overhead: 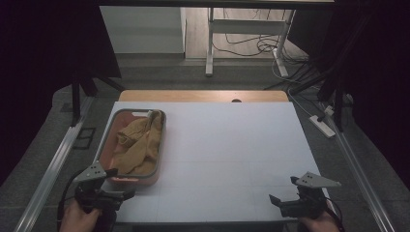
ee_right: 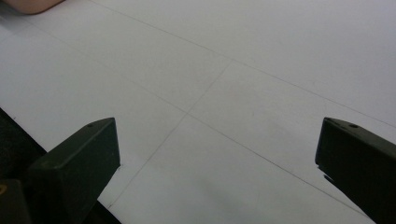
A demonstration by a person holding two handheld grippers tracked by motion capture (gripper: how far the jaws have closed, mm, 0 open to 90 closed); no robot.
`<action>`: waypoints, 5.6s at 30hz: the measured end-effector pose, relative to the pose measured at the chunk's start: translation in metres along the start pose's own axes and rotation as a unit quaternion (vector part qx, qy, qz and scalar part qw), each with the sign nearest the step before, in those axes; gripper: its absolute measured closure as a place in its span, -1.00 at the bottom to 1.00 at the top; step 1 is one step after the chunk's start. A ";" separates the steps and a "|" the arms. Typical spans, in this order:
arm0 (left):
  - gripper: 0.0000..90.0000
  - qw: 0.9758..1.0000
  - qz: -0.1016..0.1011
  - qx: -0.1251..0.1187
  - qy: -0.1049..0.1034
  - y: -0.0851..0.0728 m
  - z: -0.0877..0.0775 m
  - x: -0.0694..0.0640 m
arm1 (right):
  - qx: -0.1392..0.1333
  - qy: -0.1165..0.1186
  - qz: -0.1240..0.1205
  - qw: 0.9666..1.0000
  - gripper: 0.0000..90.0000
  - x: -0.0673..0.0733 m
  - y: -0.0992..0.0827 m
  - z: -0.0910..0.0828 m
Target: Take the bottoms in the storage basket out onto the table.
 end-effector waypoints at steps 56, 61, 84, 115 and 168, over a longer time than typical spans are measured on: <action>-1.00 0.999 0.007 0.028 0.033 0.072 0.047 0.033 | 0.008 0.004 0.000 1.000 -1.00 0.000 0.000 0.002; -1.00 0.999 0.008 0.040 0.024 0.078 0.051 0.038 | 0.008 0.004 0.000 1.000 -1.00 0.000 0.000 0.002; -1.00 0.995 -0.015 0.084 0.059 0.099 0.078 0.085 | 0.011 0.009 -0.005 1.000 -1.00 0.002 -0.001 0.003; -1.00 0.981 -0.023 0.184 0.060 0.087 0.137 0.141 | 0.015 0.012 -0.016 1.000 -1.00 0.003 -0.001 0.003; 0.51 0.961 -0.038 0.232 0.145 0.089 0.127 0.144 | 0.017 0.015 -0.028 0.999 -1.00 0.006 -0.001 0.003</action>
Point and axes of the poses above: each handheld gripper's, and its own axes: z roughly forward along the jaws, y roughly out of its top, x roughly to its left, the point moved 6 cm from there along z, roughly forward along the jaws, and after that the axes turned 2 degrees about -z, right-handed, at the moved point
